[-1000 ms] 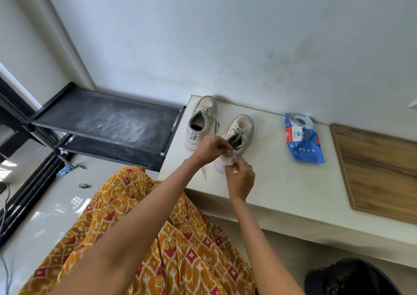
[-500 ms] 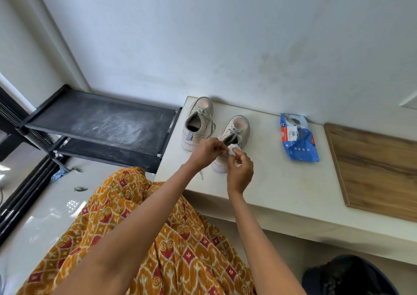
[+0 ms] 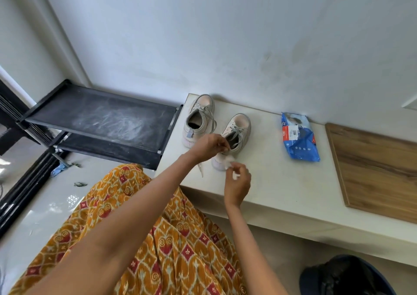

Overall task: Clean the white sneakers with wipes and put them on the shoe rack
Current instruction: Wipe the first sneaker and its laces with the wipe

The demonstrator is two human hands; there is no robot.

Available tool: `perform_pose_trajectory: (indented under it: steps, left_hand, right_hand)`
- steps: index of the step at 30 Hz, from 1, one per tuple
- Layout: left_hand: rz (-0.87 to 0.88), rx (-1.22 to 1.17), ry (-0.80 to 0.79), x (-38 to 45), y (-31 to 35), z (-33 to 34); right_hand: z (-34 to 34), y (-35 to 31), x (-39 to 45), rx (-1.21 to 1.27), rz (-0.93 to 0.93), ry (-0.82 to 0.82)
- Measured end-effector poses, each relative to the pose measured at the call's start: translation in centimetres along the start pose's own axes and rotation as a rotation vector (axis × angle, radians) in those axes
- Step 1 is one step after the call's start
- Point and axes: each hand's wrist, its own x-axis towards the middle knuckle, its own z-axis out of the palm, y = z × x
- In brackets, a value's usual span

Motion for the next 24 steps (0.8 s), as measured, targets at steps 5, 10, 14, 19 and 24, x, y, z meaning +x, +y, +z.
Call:
perform_pose_trajectory:
  steps: [5, 10, 14, 19, 24]
  left_hand:
    - [0.281, 0.484, -0.183, 0.4, 0.6, -0.9]
    - [0.12, 0.284, -0.125, 0.6, 2.1, 0.0]
    - [-0.011, 0.005, 0.022, 0.1, 4.1, 1.0]
    - [-0.235, -0.471, 0.22, -0.1, 5.2, -0.2]
    - [-0.252, -0.629, 0.466, -1.4, 4.8, -0.1]
  right_hand:
    - [-1.3, -2.6, 2.6, 0.464, 0.361, 0.172]
    - [-4.0, -3.6, 4.2, 0.995, 0.658, -0.019]
    - [-6.7, -4.6, 5.8, 1.175, 0.578, -0.061]
    - [-9.2, -7.2, 8.4, 1.011, 0.359, -0.035]
    - [-9.0, -9.9, 8.9, 0.217, -0.235, 0.013]
